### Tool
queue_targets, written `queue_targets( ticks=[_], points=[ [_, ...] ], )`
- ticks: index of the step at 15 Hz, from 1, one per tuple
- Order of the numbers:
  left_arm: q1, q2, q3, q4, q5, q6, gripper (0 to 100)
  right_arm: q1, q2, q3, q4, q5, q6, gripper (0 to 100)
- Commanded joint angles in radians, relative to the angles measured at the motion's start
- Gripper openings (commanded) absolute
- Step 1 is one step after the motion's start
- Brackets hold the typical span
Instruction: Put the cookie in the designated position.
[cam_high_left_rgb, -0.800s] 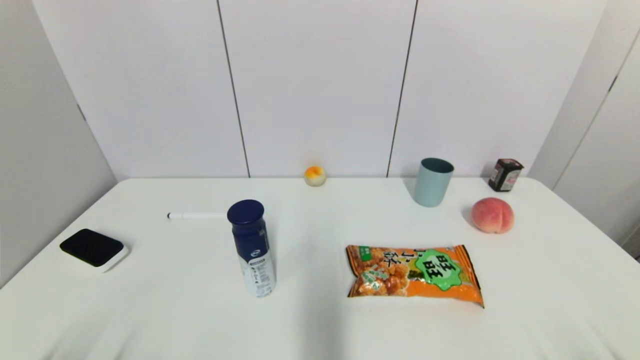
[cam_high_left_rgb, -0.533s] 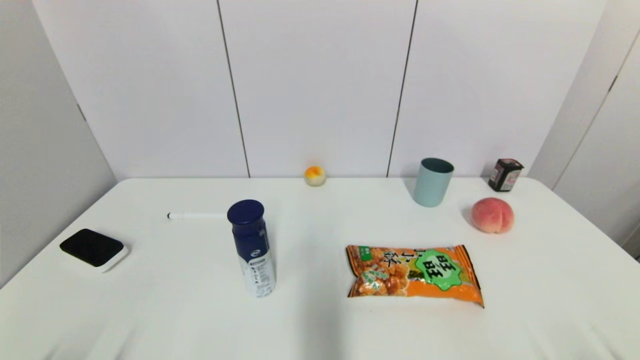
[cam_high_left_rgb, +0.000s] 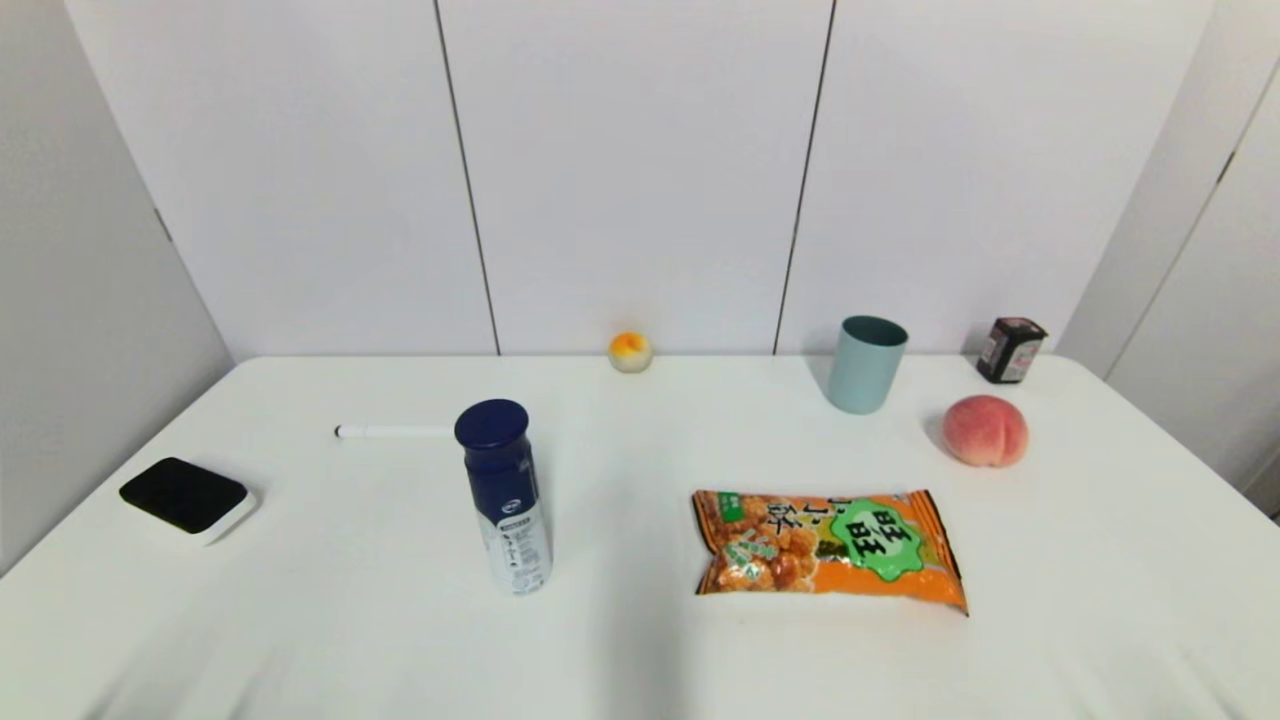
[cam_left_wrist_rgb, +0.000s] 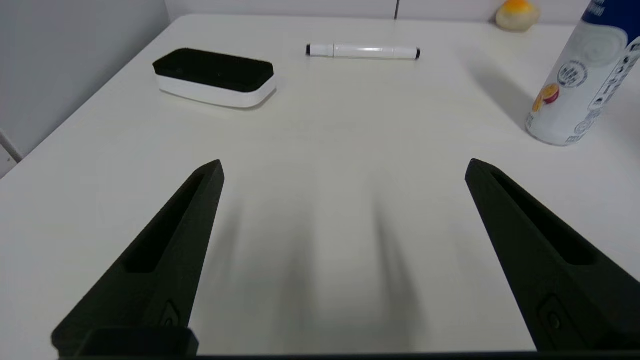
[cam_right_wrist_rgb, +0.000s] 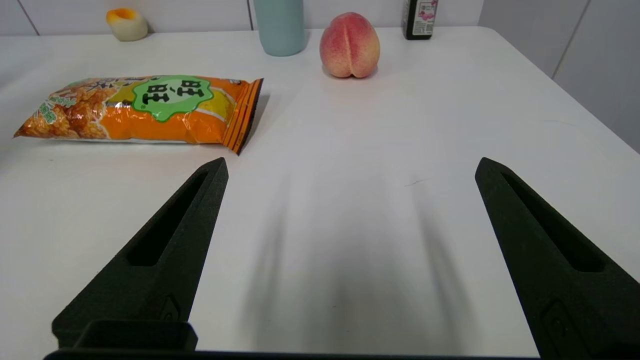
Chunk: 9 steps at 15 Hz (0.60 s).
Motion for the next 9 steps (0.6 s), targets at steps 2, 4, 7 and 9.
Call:
queue_targets(
  ticks=[2, 4, 7, 9],
  points=[
    [-0.039, 0.469, -0.207, -0.21, -0.143, 0.185, 100, 0.0, 0.0, 0.002, -0.001, 0.0, 0.0, 100],
    [-0.039, 0.587, -0.293, -0.217, -0.285, 0.244, 100, -0.001, 0.0, 0.002, 0.001, 0.0, 0.0, 100],
    [-0.04, 0.725, -0.412, -0.21, -0.546, 0.374, 100, -0.001, 0.0, 0.002, 0.001, 0.0, 0.0, 100],
    [-0.098, 0.83, -0.49, -0.171, -0.623, 0.501, 100, 0.0, 0.0, 0.002, -0.001, 0.0, 0.0, 100]
  ],
)
